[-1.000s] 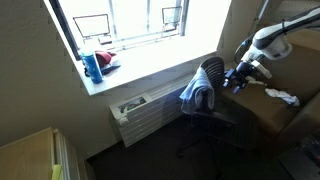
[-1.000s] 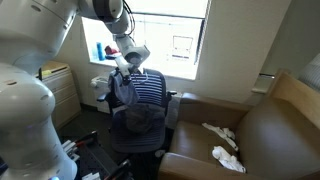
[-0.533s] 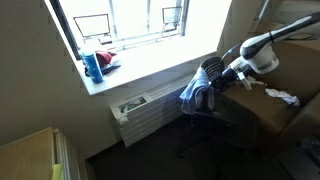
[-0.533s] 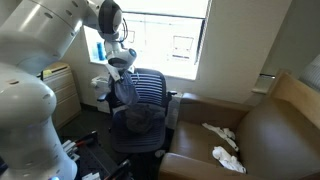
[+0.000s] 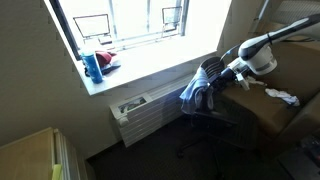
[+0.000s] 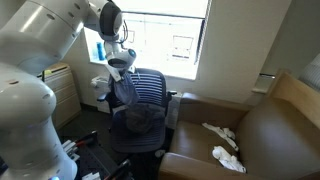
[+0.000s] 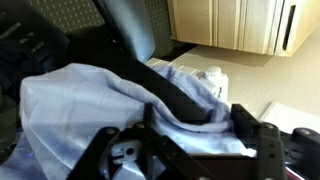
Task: Move the black cloth from the brown couch to the black chair then move the blue cloth from the black chair to the brown couch
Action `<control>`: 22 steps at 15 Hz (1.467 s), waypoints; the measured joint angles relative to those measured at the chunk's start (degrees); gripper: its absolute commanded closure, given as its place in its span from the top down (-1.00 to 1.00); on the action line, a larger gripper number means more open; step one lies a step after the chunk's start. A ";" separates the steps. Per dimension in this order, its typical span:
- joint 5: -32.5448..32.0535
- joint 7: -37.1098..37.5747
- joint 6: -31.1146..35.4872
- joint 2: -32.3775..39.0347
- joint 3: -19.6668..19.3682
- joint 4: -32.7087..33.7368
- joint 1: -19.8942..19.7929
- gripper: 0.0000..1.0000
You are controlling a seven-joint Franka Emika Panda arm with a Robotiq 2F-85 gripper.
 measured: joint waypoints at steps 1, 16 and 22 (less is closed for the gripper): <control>-0.10 0.00 0.24 0.00 0.00 0.04 0.00 -0.19; -12.61 3.07 8.90 -1.96 -1.64 3.41 -0.56 -0.98; -20.92 5.63 15.25 -13.54 -6.12 3.86 -1.05 -0.98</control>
